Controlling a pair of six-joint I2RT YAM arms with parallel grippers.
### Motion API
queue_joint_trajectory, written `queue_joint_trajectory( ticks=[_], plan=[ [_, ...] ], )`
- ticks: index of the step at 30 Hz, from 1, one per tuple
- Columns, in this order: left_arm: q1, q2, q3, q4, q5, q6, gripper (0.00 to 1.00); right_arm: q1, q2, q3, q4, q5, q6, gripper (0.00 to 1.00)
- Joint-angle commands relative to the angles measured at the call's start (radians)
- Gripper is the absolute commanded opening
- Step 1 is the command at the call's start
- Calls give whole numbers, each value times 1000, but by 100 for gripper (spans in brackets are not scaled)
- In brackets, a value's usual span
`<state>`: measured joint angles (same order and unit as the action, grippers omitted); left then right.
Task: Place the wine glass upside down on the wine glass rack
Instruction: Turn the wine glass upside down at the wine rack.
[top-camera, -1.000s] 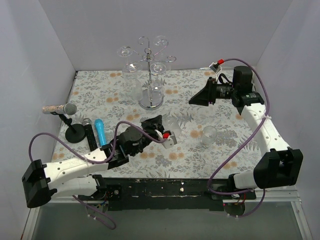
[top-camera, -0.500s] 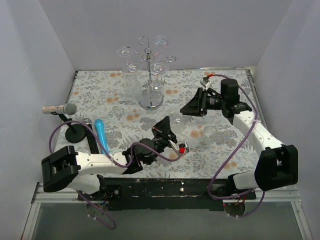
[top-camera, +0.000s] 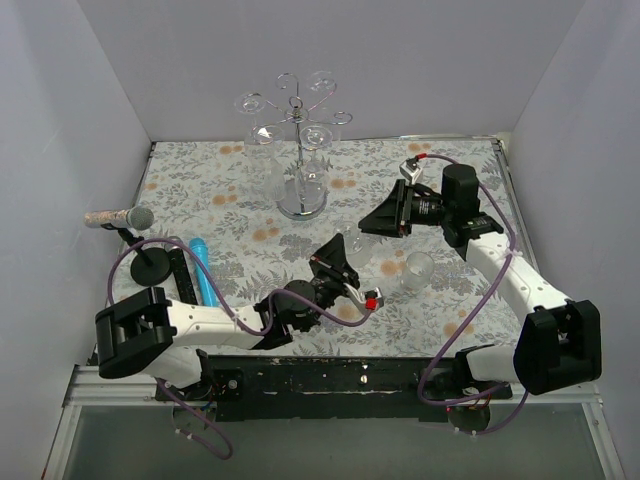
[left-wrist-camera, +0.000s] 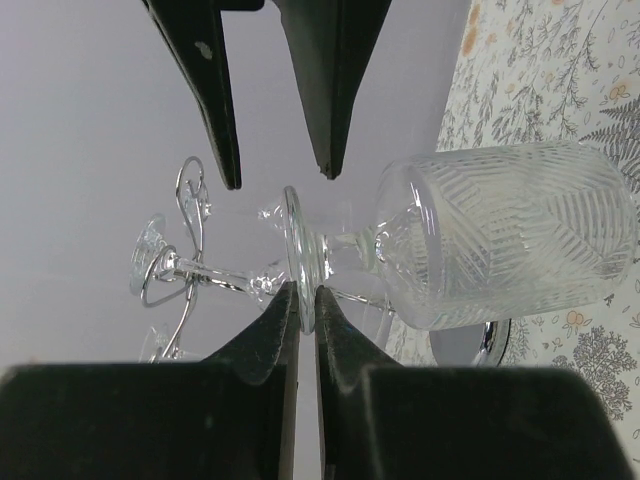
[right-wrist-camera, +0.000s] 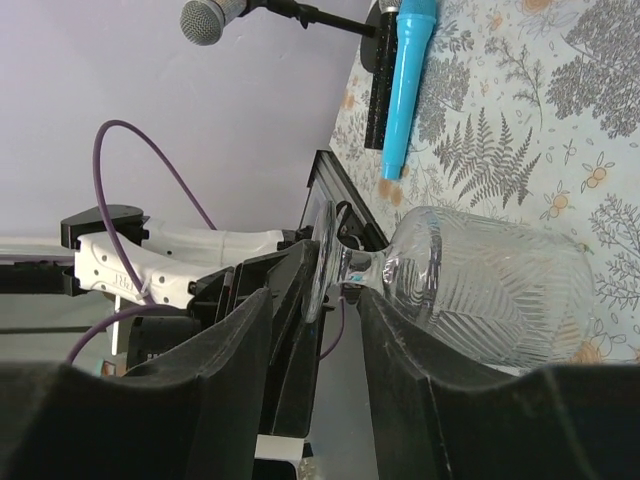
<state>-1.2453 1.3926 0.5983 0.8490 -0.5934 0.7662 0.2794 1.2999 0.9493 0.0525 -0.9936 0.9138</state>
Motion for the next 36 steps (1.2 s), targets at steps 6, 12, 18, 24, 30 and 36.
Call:
queue_joint_trajectory(
  ticks=[6,12,18,24,30,36],
  plan=[
    [-16,26,87,105,7,31,0,33,-28,-30,59,-2,43,41],
    [-17,34,93,81,12,30,0,40,-21,-33,52,-11,53,27],
    [-16,23,95,45,30,32,0,38,-13,-37,59,-16,50,1],
    [-28,-12,84,38,46,-17,29,30,-8,-47,127,-36,97,1],
    [-39,-102,104,-172,76,-224,56,-2,-2,-50,182,-46,138,1],
    [-45,-184,100,-254,75,-388,69,-42,2,-55,236,-57,172,1]
  ],
)
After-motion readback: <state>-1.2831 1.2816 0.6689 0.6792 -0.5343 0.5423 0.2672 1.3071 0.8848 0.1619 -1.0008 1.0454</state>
